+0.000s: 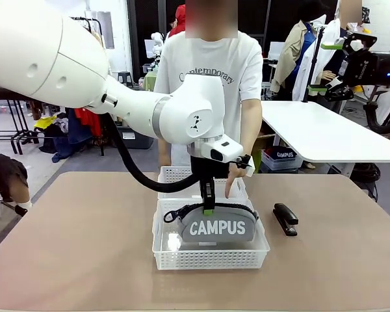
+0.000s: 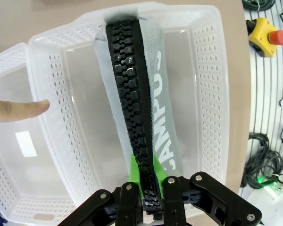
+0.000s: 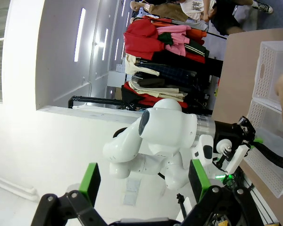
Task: Distribute items into two baskets.
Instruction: Place the picked Pencil pouch into the Organizing basket as instructed by the person.
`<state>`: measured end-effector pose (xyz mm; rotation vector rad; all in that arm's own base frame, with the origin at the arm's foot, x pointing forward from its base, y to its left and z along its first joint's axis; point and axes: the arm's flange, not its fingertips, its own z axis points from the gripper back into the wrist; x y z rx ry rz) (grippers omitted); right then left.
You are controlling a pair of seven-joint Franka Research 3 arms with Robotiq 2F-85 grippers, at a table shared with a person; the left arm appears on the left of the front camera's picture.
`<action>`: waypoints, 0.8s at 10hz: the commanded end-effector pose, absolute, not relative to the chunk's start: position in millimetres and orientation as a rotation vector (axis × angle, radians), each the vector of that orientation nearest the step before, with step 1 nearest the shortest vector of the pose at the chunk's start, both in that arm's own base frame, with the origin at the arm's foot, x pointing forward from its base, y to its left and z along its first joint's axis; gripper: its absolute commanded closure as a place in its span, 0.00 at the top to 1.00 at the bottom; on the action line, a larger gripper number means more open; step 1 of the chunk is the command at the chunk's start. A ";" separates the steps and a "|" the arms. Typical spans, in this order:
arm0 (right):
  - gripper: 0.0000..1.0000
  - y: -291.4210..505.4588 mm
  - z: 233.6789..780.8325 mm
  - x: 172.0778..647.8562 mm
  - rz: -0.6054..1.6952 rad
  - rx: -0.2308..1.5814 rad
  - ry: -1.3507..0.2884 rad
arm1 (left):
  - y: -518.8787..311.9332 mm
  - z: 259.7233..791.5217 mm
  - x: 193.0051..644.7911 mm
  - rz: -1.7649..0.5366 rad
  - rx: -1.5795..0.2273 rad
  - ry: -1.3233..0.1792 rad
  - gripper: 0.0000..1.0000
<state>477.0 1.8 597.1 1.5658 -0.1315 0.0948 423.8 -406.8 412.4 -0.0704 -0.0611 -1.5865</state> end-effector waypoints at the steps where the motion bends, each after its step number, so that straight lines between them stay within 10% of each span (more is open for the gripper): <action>1: 1.00 1.9 598.9 476.8 0.098 1.567 -0.136 | -406.9 399.0 421.8 -1.572 -0.046 -0.056 0.00; 6: 1.00 1.9 598.9 476.8 0.098 1.567 -0.136 | -397.5 380.8 429.8 -1.569 -0.048 -0.026 0.00; 8: 1.00 1.9 598.9 476.8 0.098 1.567 -0.136 | -396.9 382.4 431.5 -1.569 -0.057 -0.019 0.24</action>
